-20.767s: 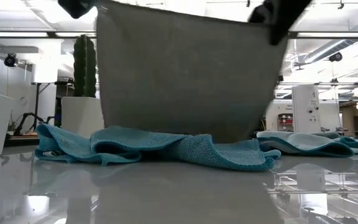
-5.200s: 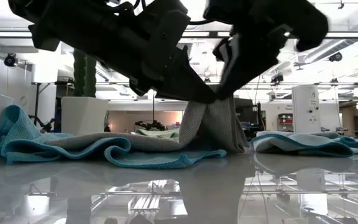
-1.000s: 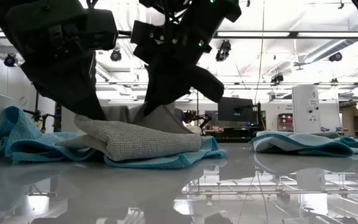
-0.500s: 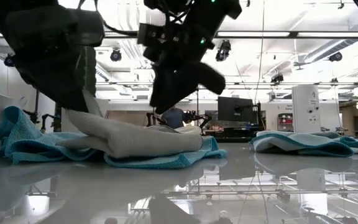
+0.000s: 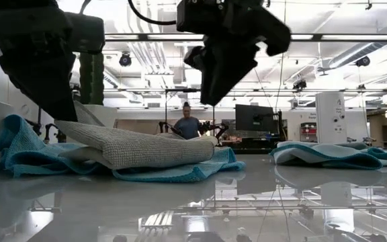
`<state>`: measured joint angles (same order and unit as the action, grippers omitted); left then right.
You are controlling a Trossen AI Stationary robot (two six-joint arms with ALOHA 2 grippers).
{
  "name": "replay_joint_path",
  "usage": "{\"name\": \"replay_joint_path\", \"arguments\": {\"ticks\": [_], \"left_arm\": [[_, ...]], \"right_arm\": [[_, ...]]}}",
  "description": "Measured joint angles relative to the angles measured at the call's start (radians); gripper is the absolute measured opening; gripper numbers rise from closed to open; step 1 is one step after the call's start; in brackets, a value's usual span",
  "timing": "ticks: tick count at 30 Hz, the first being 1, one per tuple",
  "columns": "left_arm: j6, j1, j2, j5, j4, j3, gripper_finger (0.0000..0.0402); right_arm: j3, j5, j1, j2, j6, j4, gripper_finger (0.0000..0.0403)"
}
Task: Fold microfiber towels
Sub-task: Fold the gray microfiber towel
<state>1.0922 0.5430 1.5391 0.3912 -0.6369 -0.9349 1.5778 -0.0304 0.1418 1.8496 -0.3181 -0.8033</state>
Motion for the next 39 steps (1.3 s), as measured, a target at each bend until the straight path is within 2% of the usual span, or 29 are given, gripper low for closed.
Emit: {"name": "replay_joint_path", "arguments": {"ticks": [5,10,14,17,20,24,29,34,39], "left_arm": [[-0.003,-0.004,0.003,0.012,0.001,0.006,0.0134],[-0.006,-0.005,0.004,0.019,0.000,0.005,0.0192],[-0.009,-0.004,-0.011,-0.031,-0.002,0.004,0.0239],[-0.029,-0.004,-0.040,-0.047,-0.002,0.004,0.0259],[-0.041,-0.008,-0.073,-0.046,-0.031,0.003,0.0262],[-0.052,-0.015,-0.119,-0.031,-0.067,0.003,0.0263],[-0.069,-0.020,-0.135,0.019,-0.025,0.002,0.0263],[-0.104,-0.019,-0.083,0.062,0.046,0.006,0.0255],[-0.109,-0.019,0.002,0.075,0.059,0.007,0.0223]], "right_arm": [[-0.073,-0.004,0.058,-0.005,0.068,0.071,0.0106],[-0.184,0.002,0.119,-0.031,0.114,0.228,0.0105],[-0.256,0.006,0.136,-0.048,0.146,0.331,0.0103],[-0.303,0.007,0.137,-0.057,0.152,0.460,0.0103],[-0.337,0.032,0.137,-0.058,0.141,0.584,0.0102],[-0.378,0.131,0.133,-0.054,0.125,0.750,0.0102],[-0.447,0.138,0.118,-0.024,0.117,0.961,0.0098],[-0.506,0.135,0.097,-0.003,0.130,1.001,0.0066],[-0.558,0.139,0.083,-0.002,0.137,0.960,0.0018]]}}
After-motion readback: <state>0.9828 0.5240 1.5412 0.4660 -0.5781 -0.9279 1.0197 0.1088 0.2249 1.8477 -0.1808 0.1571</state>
